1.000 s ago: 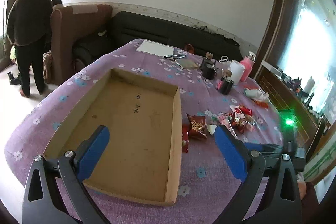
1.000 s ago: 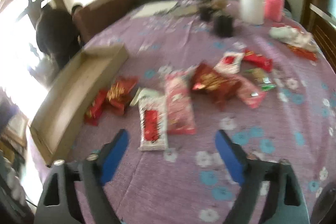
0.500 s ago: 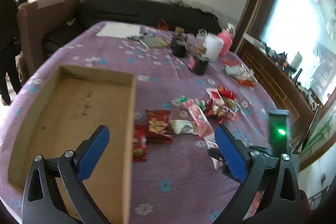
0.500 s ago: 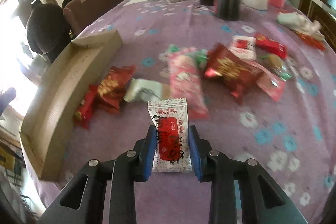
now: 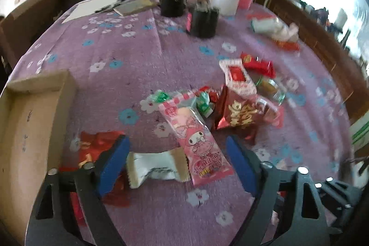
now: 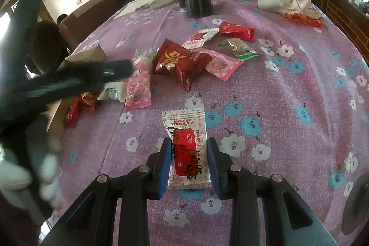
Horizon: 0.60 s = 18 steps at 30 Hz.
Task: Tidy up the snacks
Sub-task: 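Grasp the pink cartoon-printed packet with the left gripper, then lower the white packet into the tray and open the right gripper while the left releases the pink packet there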
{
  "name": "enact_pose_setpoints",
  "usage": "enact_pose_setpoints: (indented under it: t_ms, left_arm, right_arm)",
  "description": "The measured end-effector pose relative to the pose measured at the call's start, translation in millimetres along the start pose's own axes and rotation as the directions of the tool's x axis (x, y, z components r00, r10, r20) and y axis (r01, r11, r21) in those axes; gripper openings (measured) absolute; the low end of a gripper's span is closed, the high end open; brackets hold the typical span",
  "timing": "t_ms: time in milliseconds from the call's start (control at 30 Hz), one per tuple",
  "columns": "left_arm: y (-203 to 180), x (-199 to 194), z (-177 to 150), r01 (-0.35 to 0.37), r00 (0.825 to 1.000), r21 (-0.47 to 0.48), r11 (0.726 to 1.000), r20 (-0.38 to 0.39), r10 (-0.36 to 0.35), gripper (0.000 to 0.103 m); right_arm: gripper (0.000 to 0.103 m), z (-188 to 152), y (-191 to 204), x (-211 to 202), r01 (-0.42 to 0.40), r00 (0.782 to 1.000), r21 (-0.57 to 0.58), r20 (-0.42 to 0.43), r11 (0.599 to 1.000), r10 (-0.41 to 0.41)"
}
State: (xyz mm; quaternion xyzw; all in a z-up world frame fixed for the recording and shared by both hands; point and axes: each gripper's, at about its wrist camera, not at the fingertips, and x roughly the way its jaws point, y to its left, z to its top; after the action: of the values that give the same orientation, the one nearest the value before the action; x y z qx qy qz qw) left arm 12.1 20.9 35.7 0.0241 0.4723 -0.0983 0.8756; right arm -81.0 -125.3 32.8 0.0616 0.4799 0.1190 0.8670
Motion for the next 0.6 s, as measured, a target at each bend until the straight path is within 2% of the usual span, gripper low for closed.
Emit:
enact_pose_setpoints:
  t_ms: [33, 133, 367, 467, 600]
  left_arm:
    - [-4, 4, 0, 0.003, 1.0, 0.029, 1.0, -0.018, -0.002, 0.035]
    - [-12, -1, -5, 0.0, 1.0, 0.063, 0.998, -0.006, 0.0, 0.022]
    - [-4, -44, -5, 0.101, 0.992, 0.007, 0.995, 0.075, -0.102, 0.02]
    - [10, -74, -11, 0.157, 0.981, -0.018, 0.987, 0.116, -0.154, 0.02]
    - [34, -109, -16, 0.187, 0.968, -0.04, 0.982, 0.179, -0.177, 0.02]
  right_arm:
    - [0.032, 0, 0, 0, -0.005, 1.0, 0.001, 0.002, 1.0, 0.005]
    - [0.032, -1, -2, 0, -0.015, 1.0, 0.007, 0.009, 1.0, 0.015]
    - [0.031, -4, -2, -8, -0.029, 0.999, 0.021, 0.022, 0.999, 0.028]
    - [0.031, -4, 6, -20, -0.028, 0.999, 0.013, 0.042, 1.0, 0.027]
    - [0.031, -2, 28, -40, -0.029, 0.996, -0.024, 0.081, 0.999, 0.031]
